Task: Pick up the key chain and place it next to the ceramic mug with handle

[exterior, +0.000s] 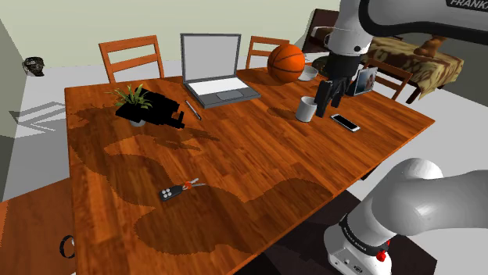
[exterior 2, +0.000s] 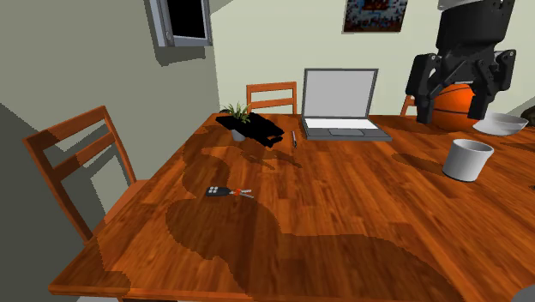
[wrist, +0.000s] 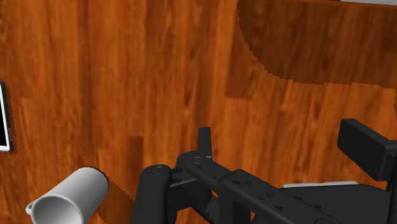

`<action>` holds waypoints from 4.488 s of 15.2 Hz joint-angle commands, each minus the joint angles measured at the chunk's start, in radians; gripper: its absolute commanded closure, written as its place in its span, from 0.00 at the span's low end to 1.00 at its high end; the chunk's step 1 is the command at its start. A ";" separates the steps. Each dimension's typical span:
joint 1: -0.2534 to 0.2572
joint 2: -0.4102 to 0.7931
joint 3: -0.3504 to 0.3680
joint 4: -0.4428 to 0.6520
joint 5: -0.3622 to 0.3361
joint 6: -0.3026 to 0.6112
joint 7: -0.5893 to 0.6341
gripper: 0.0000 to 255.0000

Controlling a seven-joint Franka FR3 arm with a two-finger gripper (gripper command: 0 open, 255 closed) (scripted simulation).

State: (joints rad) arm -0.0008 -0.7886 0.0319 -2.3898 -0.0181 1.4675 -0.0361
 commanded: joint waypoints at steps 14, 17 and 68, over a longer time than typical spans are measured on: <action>0.166 0.304 0.099 -0.003 0.064 0.383 -0.165 0.00; 0.200 0.379 0.126 0.015 0.072 0.460 -0.202 0.00; 0.393 0.873 0.321 0.225 -0.016 0.849 -0.369 1.00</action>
State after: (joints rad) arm 0.3921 0.0909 0.3517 -2.1726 -0.0374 2.3318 -0.4041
